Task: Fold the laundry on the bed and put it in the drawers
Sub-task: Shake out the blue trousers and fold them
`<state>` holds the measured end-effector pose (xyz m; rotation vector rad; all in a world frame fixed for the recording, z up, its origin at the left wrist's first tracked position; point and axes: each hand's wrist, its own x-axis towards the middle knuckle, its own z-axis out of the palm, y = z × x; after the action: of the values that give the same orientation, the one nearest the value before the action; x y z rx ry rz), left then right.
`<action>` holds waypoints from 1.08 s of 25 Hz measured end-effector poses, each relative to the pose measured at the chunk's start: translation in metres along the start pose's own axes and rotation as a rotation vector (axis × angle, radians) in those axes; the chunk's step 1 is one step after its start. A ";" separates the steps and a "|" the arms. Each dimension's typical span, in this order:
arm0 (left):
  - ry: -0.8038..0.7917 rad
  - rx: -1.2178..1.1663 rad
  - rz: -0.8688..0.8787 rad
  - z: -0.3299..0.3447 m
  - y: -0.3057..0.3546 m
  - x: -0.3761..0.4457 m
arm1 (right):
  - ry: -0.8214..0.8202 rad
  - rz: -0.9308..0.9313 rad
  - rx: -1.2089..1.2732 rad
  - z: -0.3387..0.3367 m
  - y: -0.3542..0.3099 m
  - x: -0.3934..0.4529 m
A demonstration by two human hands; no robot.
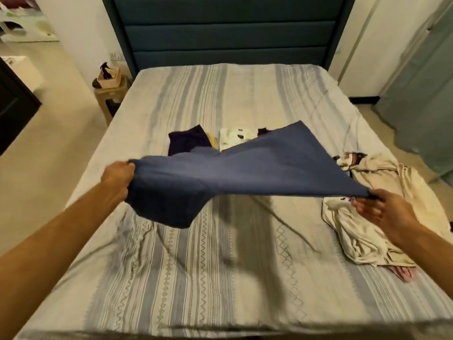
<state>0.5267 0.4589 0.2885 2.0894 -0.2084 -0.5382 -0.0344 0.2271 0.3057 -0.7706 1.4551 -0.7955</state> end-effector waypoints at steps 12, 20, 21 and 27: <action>-0.212 0.167 -0.710 0.054 -0.446 -0.141 | 0.087 0.675 -0.411 -0.142 0.382 0.038; -0.293 -0.459 -0.684 0.080 -0.341 -0.061 | 0.140 0.392 -0.208 -0.085 0.267 0.084; -0.277 -0.498 -0.677 0.090 -0.334 -0.036 | 0.132 0.363 -0.166 -0.067 0.251 0.102; -0.005 -0.162 -0.557 0.145 -0.362 0.044 | 0.064 0.241 -0.636 -0.015 0.271 0.197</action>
<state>0.4780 0.5317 -0.0940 1.9771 0.4163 -0.8575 -0.0554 0.2080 -0.0289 -1.0181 1.8441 -0.1617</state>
